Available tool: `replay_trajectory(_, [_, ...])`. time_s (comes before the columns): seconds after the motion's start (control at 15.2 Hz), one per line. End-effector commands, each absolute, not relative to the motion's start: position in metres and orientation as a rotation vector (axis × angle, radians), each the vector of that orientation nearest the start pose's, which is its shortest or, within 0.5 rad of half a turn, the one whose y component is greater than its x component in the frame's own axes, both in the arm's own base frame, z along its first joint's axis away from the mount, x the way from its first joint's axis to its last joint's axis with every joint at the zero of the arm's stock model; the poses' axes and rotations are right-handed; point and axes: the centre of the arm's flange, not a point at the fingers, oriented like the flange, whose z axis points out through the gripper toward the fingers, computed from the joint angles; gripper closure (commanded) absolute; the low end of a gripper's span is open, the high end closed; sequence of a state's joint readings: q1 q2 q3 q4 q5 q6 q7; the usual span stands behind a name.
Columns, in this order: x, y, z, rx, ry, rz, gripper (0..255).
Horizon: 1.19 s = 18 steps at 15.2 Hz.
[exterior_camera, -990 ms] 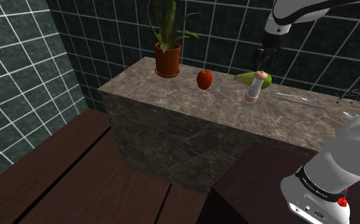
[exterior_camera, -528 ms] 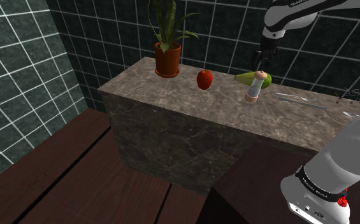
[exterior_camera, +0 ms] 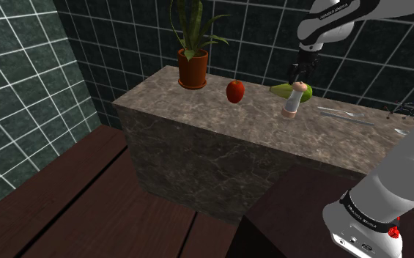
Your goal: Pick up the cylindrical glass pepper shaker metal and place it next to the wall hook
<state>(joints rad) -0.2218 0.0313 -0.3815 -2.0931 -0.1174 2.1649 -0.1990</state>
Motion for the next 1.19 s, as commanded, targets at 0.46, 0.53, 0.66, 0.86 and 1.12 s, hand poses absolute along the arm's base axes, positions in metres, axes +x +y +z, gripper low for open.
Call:
replay_trajectory(0.46, [0.4535, -0.3201, 0.3935, -3.213, 0.552, 0.006, 0])
replay_trajectory(0.53, [0.4535, -0.3201, 0.3935, -3.213, 0.552, 0.006, 0])
replay_trajectory(0.66, [0.4535, -0.3201, 0.3935, -3.213, 0.552, 0.006, 0])
replay_trajectory(0.86, [0.4536, -0.3201, 0.3936, -3.213, 0.552, 0.006, 255])
replay_trajectory(1.12, [0.4535, -0.3200, 0.3936, -3.213, 0.552, 0.006, 255])
